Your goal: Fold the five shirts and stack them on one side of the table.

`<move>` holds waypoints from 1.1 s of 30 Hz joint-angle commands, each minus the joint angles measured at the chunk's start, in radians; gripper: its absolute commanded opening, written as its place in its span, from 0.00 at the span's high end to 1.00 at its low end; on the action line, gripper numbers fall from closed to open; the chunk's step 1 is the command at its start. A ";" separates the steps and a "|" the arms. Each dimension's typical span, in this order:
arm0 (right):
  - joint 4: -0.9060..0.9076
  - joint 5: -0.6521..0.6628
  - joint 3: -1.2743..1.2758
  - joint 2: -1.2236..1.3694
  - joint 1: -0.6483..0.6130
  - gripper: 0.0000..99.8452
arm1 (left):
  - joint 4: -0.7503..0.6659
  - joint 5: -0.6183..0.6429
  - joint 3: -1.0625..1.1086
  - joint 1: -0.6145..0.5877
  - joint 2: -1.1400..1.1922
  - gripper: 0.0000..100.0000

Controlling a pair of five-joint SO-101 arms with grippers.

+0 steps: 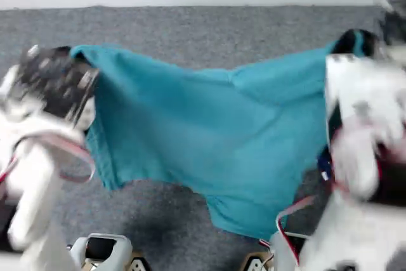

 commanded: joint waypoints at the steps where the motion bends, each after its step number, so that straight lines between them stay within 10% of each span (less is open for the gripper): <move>1: -0.206 -0.002 0.265 -0.010 -0.021 0.99 | -0.192 -0.006 0.226 -0.005 0.000 0.99; 13: -0.717 -0.081 0.489 0.269 -0.082 0.99 | -1.071 -0.003 0.848 -0.061 0.152 0.99; 33: -0.271 -0.092 -0.569 1.053 -0.084 0.99 | -0.988 -0.006 0.407 -0.109 0.799 0.99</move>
